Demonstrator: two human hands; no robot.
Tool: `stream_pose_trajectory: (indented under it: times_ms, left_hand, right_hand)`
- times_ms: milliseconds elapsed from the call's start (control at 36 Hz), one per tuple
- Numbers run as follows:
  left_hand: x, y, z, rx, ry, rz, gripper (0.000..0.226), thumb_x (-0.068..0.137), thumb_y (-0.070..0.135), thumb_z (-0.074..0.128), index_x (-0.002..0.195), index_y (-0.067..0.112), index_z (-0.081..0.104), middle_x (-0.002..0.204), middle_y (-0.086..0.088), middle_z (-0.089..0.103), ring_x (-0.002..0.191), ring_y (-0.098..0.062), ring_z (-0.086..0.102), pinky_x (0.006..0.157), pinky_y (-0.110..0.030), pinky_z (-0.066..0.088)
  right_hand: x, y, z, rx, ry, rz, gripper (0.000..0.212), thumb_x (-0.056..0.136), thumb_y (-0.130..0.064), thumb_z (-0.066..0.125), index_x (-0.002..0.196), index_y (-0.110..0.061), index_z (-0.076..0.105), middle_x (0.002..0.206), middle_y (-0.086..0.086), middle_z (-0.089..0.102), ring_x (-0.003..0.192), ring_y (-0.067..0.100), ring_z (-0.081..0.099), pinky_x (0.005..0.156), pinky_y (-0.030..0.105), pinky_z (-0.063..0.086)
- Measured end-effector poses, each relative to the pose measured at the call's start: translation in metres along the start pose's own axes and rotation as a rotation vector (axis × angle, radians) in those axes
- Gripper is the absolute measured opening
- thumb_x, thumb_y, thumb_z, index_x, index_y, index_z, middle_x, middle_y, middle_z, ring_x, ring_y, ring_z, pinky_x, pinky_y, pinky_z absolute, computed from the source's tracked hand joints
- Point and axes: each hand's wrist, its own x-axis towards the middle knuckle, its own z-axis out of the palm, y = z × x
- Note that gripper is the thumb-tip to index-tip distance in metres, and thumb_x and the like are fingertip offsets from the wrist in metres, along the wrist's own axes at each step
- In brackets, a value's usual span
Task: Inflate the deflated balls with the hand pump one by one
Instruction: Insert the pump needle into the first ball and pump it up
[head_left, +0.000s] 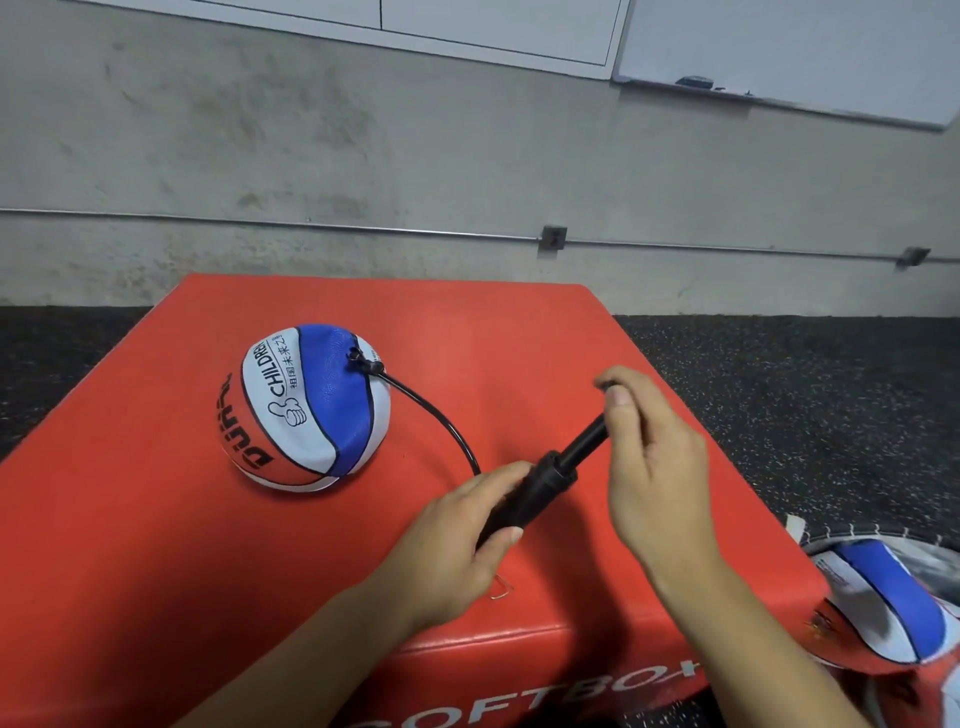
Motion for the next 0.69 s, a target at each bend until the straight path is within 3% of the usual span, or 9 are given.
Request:
stream_pose_trajectory:
  times_ms: [83,194,417,611,694]
  left_hand:
    - [0.000,-0.001,-0.001,-0.010,0.020,-0.006,0.064,0.097,0.017,0.061,0.149,0.047,0.040,0.133,0.024,0.060,0.125,-0.001,0.060,0.108,-0.040,0.051]
    - [0.002,-0.001,-0.001,-0.014,0.023,-0.013,0.062,0.097,0.018,0.060,0.150,0.044,0.042,0.131,0.021,0.062,0.123,-0.004,0.062,0.106,-0.042,0.052]
    - [0.005,0.000,-0.001,0.001,-0.005,0.002,0.060,0.099,0.019,0.060,0.151,0.043,0.042,0.133,0.020,0.061,0.125,-0.005,0.061,0.106,-0.042,0.053]
    - [0.004,0.006,0.002,0.053,-0.034,0.017,0.062,0.099,0.020,0.060,0.150,0.050,0.040,0.135,0.026,0.059,0.126,0.002,0.058,0.108,-0.037,0.050]
    - [0.005,0.009,0.004,0.100,-0.058,0.030,0.062,0.099,0.023,0.058,0.152,0.049,0.037,0.137,0.025,0.058,0.125,-0.001,0.059,0.105,-0.038,0.051]
  right_hand:
    - [-0.008,0.004,0.013,-0.021,-0.107,-0.008,0.032,0.106,-0.042,0.040,0.120,-0.029,0.067,0.107,-0.014,0.071,0.099,0.008,0.067,0.089,0.035,0.050]
    - [-0.015,0.008,0.023,-0.084,-0.202,0.007,0.034,0.105,-0.049,0.035,0.121,-0.035,0.062,0.103,-0.016,0.070,0.095,0.011,0.067,0.085,0.039,0.050]
    - [-0.016,0.013,0.014,-0.116,-0.214,-0.024,0.034,0.104,-0.054,0.032,0.120,-0.039,0.058,0.090,-0.017,0.066,0.085,0.011,0.064,0.079,0.041,0.051]
    - [0.011,0.015,-0.029,0.009,0.037,-0.021,0.031,0.106,-0.041,0.041,0.116,-0.031,0.068,0.094,-0.013,0.069,0.084,0.007,0.063,0.080,0.030,0.046]
    - [0.025,0.020,-0.054,0.081,0.172,0.013,0.033,0.106,-0.036,0.041,0.114,-0.024,0.070,0.080,-0.011,0.063,0.071,0.012,0.054,0.070,0.039,0.042]
